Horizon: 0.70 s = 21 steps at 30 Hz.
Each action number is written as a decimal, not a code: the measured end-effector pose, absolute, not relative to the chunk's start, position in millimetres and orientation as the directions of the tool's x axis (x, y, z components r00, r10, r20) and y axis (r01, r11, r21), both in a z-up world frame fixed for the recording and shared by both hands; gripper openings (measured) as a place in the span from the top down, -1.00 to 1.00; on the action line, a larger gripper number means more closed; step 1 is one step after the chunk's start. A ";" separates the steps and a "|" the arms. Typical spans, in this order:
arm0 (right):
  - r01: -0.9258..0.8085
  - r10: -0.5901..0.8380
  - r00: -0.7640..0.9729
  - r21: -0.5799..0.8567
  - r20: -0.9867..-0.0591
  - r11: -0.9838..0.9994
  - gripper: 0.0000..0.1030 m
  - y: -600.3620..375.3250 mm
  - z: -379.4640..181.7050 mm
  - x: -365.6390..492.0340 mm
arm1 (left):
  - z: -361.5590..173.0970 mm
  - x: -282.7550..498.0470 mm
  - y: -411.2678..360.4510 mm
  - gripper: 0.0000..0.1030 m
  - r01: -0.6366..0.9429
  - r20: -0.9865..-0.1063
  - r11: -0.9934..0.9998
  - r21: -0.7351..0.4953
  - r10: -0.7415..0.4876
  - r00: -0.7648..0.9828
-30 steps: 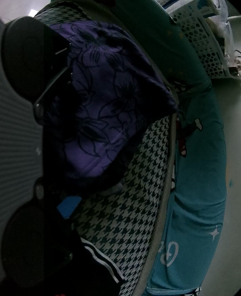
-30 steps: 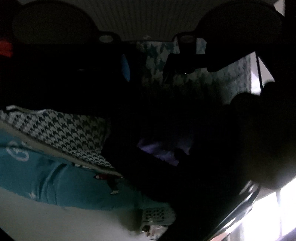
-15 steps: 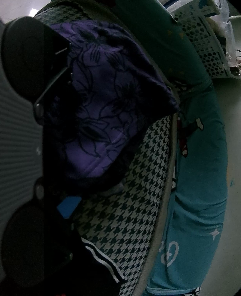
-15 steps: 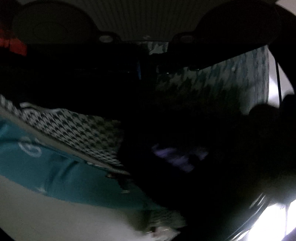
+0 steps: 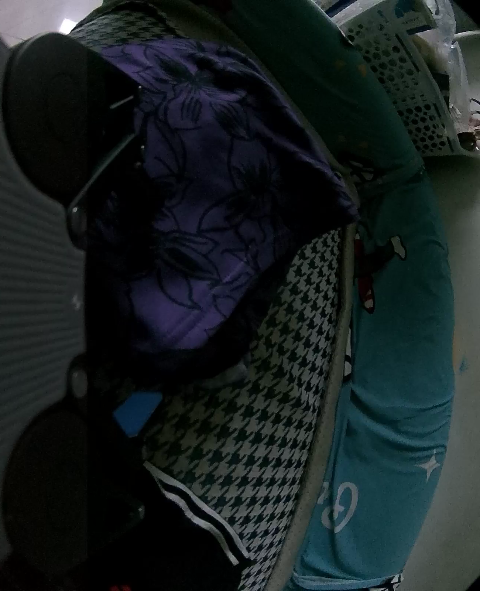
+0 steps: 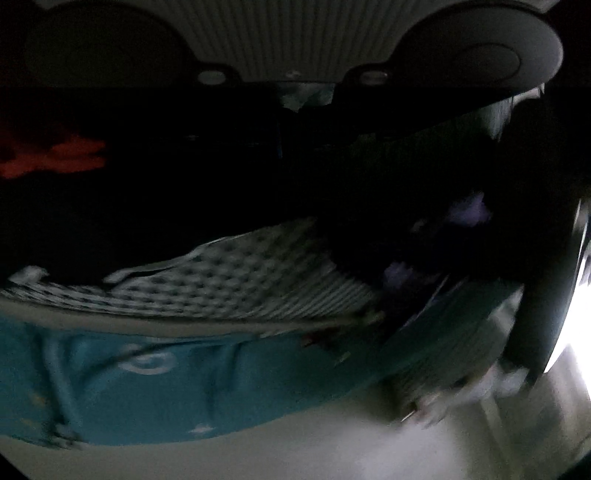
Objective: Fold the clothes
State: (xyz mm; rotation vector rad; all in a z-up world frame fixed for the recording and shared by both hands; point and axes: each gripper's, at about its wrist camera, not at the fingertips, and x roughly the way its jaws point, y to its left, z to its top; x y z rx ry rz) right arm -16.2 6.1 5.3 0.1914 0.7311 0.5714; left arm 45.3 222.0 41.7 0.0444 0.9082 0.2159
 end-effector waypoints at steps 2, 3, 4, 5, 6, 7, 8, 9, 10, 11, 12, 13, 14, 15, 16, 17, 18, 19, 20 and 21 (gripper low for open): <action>-0.350 0.522 0.632 0.389 -0.573 0.852 0.82 -10.8 6.6 -13.1 | 41.5 45.1 221.3 -1.00 -0.162 -0.778 0.978 0.130 0.202 0.596; -0.323 0.504 0.644 0.393 -0.575 0.861 0.82 -18.0 7.0 -11.4 | 41.3 44.9 220.7 -1.00 -0.161 -0.778 0.978 0.132 0.203 0.595; -0.307 0.489 0.653 0.388 -0.578 0.869 0.82 -23.7 7.0 -9.4 | 41.2 44.6 220.0 -1.00 -0.160 -0.778 0.978 0.135 0.204 0.595; -0.292 0.474 0.662 0.383 -0.581 0.876 0.82 -29.3 7.1 -7.4 | 41.2 44.4 219.0 -1.00 -0.159 -0.777 0.978 0.135 0.204 0.595; -0.281 0.465 0.666 0.382 -0.583 0.880 0.82 -34.2 6.9 -6.0 | 41.0 44.2 217.5 -1.00 -0.157 -0.777 0.978 0.136 0.204 0.595; -0.276 0.465 0.665 0.386 -0.585 0.880 0.82 -38.1 6.5 -5.2 | 40.7 44.2 215.6 -1.00 -0.154 -0.777 0.978 0.140 0.205 0.595; -0.273 0.467 0.662 0.391 -0.586 0.879 0.82 -41.3 6.0 -4.4 | 40.4 44.2 213.7 -1.00 -0.152 -0.777 0.978 0.143 0.206 0.596; -0.277 0.472 0.656 0.394 -0.588 0.876 0.82 -42.8 5.3 -3.7 | 40.0 44.2 211.7 -1.00 -0.149 -0.776 0.978 0.146 0.207 0.596; -0.286 0.475 0.651 0.389 -0.592 0.876 0.82 -43.1 5.2 -4.0 | 39.3 44.2 209.5 -1.00 -0.146 -0.776 0.978 0.152 0.210 0.595; -0.296 0.474 0.647 0.376 -0.597 0.878 0.82 -43.0 6.2 -5.5 | 38.4 44.4 207.5 -1.00 -0.141 -0.776 0.977 0.159 0.212 0.594; -0.314 0.473 0.640 0.356 -0.606 0.880 0.82 -41.6 7.3 -7.2 | 37.6 44.6 205.7 -1.00 -0.137 -0.776 0.977 0.165 0.215 0.594; -0.340 0.472 0.628 0.328 -0.619 0.882 0.81 -38.5 8.9 -9.1 | 36.9 44.6 204.3 -1.00 -0.134 -0.775 0.976 0.172 0.218 0.593; -0.368 0.465 0.617 0.289 -0.635 0.884 0.80 -33.8 9.7 -10.0 | 36.2 44.6 203.0 -1.00 -0.131 -0.774 0.975 0.179 0.222 0.593; -0.399 0.450 0.610 0.239 -0.652 0.885 0.80 -27.1 9.8 -9.7 | 35.7 44.6 202.0 -1.00 -0.129 -0.773 0.974 0.185 0.225 0.593; -0.426 0.430 0.615 0.181 -0.661 0.886 0.74 -21.7 11.1 -11.6 | 35.9 44.6 202.0 -1.00 -0.128 -0.773 0.974 0.185 0.224 0.593; -0.448 0.406 0.637 0.114 -0.656 0.887 0.56 -17.9 14.5 -16.1 | 36.3 44.5 202.8 -1.00 -0.129 -0.773 0.975 0.180 0.221 0.594; -0.465 0.383 0.662 0.049 -0.644 0.884 0.45 -14.4 18.6 -20.5 | 36.7 44.4 203.4 -1.00 -0.130 -0.773 0.976 0.176 0.219 0.595; -0.481 0.372 0.682 -0.003 -0.630 0.877 0.25 -11.9 23.0 -24.6 | 36.9 44.5 203.9 -1.00 -0.130 -0.774 0.976 0.173 0.216 0.596; -0.497 0.378 0.693 -0.028 -0.613 0.867 0.18 -10.9 27.8 -28.1 | 37.1 44.5 204.2 -1.00 -0.130 -0.774 0.977 0.170 0.214 0.596; -0.511 0.389 0.702 -0.042 -0.597 0.858 0.17 -10.3 32.7 -31.2 | 37.3 44.4 203.9 -1.00 -0.130 -0.774 0.977 0.169 0.213 0.597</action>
